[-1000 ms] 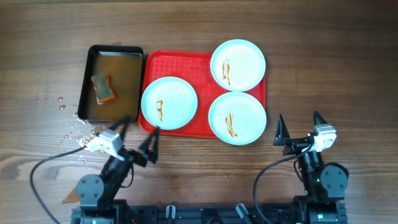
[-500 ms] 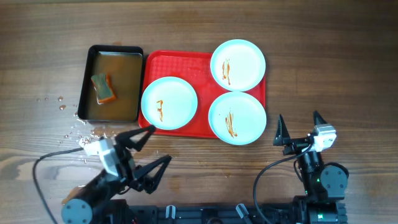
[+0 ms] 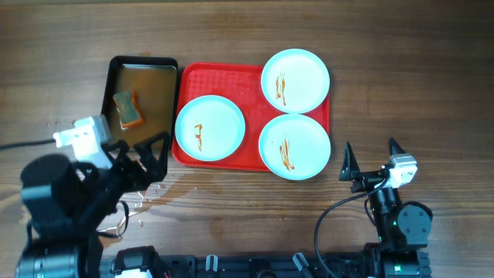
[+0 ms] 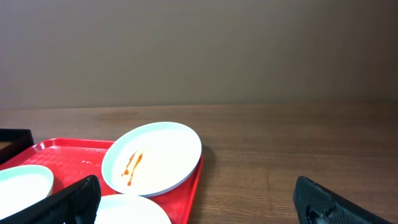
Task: Clean dirty plates on tray and stack at the side
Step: 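Move the left gripper over the black tray toward the sponge, then grasp the green-and-orange sponge with the left gripper in the water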
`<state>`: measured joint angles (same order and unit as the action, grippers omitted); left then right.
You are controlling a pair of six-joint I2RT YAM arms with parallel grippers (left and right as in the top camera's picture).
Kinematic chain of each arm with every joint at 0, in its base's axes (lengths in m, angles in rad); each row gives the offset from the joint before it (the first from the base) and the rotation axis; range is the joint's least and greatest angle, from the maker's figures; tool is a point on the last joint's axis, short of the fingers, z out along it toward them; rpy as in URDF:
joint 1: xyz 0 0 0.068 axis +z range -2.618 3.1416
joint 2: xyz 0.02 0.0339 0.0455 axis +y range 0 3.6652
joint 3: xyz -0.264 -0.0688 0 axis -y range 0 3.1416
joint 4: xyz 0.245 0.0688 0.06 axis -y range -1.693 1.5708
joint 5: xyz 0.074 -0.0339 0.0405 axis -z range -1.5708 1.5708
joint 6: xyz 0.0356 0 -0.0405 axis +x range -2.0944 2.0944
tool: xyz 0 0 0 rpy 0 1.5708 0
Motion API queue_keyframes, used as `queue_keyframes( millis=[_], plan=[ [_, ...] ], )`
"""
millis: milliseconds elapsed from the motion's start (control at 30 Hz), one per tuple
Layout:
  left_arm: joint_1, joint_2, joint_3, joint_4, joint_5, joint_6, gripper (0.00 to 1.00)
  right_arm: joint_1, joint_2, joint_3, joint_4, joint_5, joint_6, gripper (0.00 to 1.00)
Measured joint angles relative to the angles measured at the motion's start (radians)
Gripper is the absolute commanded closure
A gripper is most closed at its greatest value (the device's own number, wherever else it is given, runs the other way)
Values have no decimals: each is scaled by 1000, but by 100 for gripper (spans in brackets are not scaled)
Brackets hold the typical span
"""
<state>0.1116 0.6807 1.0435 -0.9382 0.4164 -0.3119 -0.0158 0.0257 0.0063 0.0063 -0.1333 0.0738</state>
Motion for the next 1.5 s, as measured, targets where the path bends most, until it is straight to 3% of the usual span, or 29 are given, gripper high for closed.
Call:
queue_keyframes(
  millis=[233,400,500,700,933,1033,1067,1100,1167,1500],
  plan=[
    [0,128,17,-35,-18,-8,0,0,0,0,0,0,0,0],
    [0,462,225,-376,-208,-27,0,0,2,0,-1,0,0,0],
    [1,656,342,-432,-306,-30,0,0,3,0,-1,0,0,0],
    [2,850,388,-278,-363,-34,0,0,3,0,-1,0,0,0],
    [2,930,392,18,-369,-53,0,0,3,0,-1,0,0,0],
    [2,967,394,80,-397,-85,0,0,3,0,-1,0,0,0],
    [2,990,395,95,-404,-92,5,0,3,0,-1,0,0,0],
    [2,1020,395,107,-410,-98,17,0,3,0,-1,0,0,0],
    [2,1063,395,126,-414,-104,21,0,3,0,-1,0,0,0],
    [5,1210,395,206,-503,-98,20,0,3,0,-1,0,0,0]
  ],
)
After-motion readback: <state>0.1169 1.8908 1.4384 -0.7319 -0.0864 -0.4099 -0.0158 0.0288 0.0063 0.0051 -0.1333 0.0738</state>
